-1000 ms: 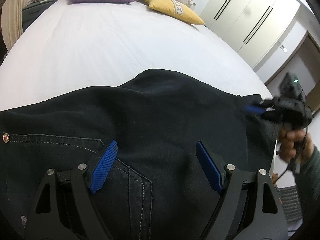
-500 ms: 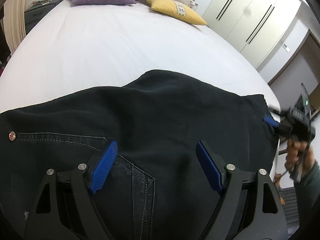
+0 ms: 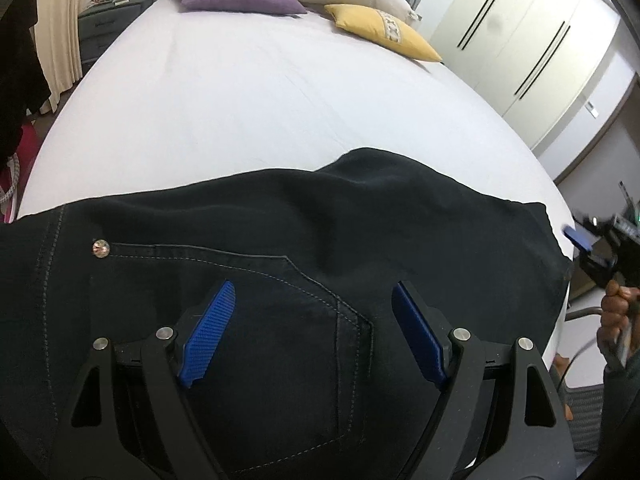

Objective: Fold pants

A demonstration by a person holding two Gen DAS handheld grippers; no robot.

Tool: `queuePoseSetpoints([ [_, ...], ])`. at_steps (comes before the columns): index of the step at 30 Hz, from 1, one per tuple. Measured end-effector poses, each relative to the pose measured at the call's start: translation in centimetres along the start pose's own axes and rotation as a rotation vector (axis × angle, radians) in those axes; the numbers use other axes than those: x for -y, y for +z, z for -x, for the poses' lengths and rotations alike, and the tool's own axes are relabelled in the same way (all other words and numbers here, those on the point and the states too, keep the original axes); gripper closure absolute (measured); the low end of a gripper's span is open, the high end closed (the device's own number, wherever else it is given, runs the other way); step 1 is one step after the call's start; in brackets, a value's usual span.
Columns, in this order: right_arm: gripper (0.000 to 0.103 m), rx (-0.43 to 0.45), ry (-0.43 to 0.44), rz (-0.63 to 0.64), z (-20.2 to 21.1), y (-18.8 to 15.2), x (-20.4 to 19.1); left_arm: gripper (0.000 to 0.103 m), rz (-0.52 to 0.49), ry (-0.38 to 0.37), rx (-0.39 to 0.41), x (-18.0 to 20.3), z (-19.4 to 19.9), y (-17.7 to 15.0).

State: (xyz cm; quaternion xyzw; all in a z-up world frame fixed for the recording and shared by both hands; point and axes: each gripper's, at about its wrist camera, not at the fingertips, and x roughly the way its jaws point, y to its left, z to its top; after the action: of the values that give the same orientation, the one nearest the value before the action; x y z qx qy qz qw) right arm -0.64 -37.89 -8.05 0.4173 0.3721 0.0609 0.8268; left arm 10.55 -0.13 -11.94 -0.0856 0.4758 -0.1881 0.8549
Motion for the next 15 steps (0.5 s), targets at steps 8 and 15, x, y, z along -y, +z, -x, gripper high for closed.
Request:
queuePoseSetpoints([
  [8, 0.065, -0.513, 0.158, 0.168, -21.2, -7.1, -11.7, 0.023, 0.066, 0.047, 0.019, -5.7, 2.1, -0.2],
  [15, 0.103, -0.338, 0.015, 0.035, -25.9, -3.3, -7.7, 0.023, 0.075, 0.041, 0.058, -9.9, 4.7, -2.9],
])
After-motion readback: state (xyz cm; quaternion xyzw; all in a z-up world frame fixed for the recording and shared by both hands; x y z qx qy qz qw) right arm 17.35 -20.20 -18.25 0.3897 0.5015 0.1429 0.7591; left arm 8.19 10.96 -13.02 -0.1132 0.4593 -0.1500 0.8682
